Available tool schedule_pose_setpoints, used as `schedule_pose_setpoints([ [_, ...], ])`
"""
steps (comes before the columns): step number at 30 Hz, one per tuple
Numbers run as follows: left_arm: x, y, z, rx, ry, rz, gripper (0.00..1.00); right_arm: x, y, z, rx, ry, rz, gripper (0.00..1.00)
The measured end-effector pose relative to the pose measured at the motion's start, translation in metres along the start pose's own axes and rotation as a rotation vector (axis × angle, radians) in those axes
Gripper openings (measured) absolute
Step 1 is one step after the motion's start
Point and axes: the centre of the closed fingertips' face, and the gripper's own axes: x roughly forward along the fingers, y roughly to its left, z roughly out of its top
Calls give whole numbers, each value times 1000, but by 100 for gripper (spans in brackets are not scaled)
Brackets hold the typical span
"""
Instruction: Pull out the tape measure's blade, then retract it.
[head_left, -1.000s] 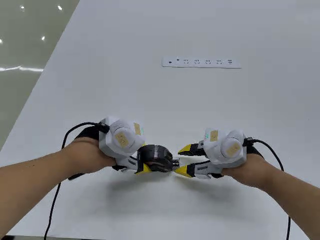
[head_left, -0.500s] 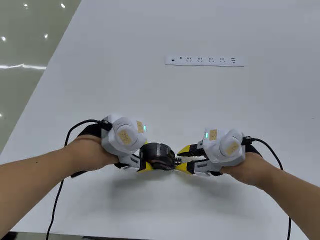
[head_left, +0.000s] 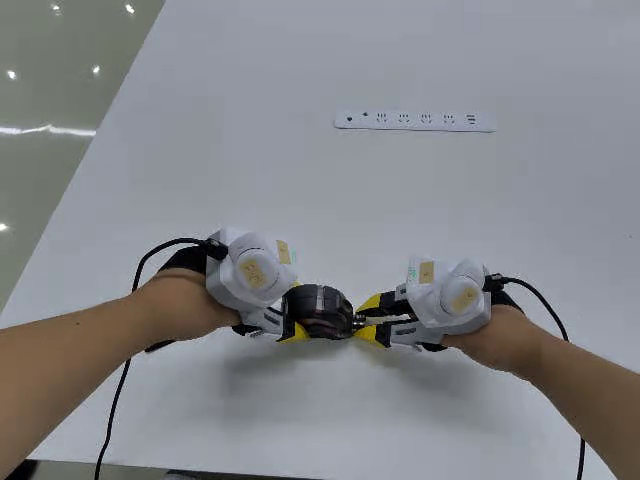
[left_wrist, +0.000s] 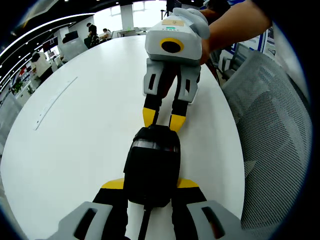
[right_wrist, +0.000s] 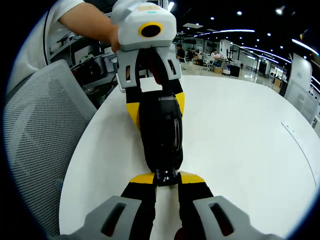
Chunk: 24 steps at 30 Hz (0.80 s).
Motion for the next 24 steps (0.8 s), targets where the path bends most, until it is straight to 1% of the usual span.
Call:
schedule_pose_setpoints([
  [3, 0, 0, 0, 4, 2, 0, 30, 1, 0, -1, 12, 4, 3, 12],
  [6, 0, 0, 0, 3, 2, 2, 30, 0, 0, -1, 1, 8, 5, 12],
  [12, 0, 0, 0, 5, 2, 4, 30, 0, 0, -1, 11, 5, 4, 12],
  [24, 0, 0, 0, 7, 15, 7, 30, 0, 0, -1, -13, 11, 1, 10],
])
